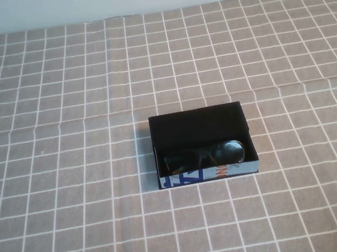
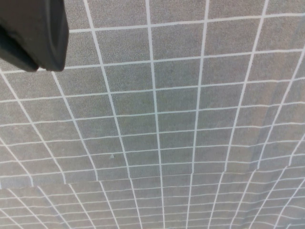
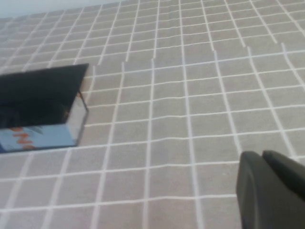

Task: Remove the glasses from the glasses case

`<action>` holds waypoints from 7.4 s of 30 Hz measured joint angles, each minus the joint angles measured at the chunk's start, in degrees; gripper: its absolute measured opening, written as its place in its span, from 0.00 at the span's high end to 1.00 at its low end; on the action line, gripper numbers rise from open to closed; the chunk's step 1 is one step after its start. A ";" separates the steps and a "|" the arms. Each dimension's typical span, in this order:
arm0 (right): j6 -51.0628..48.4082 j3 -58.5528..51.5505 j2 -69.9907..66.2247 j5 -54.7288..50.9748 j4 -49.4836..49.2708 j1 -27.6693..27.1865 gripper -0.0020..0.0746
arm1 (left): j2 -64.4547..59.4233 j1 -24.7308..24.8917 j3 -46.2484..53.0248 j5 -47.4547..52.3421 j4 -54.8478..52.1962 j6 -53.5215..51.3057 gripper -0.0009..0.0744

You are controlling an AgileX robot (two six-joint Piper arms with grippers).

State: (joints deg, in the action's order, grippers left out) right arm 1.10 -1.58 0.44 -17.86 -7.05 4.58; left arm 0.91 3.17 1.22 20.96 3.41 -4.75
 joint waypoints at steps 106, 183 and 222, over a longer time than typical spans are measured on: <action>-66.99 97.75 -116.61 -45.03 -1.46 26.45 0.55 | 0.00 0.00 0.00 0.00 0.00 0.00 0.99; 5.76 59.57 -96.17 -21.18 -0.74 10.19 0.65 | 0.00 0.00 0.00 0.00 0.00 0.00 0.99; 2.59 3.69 -8.80 15.26 3.47 -3.43 0.99 | 0.00 0.00 0.00 0.00 0.00 0.00 0.99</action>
State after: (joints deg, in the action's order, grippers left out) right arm 3.69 2.11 -8.36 -2.60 -3.57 1.15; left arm 0.91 3.17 1.22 20.96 3.41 -4.75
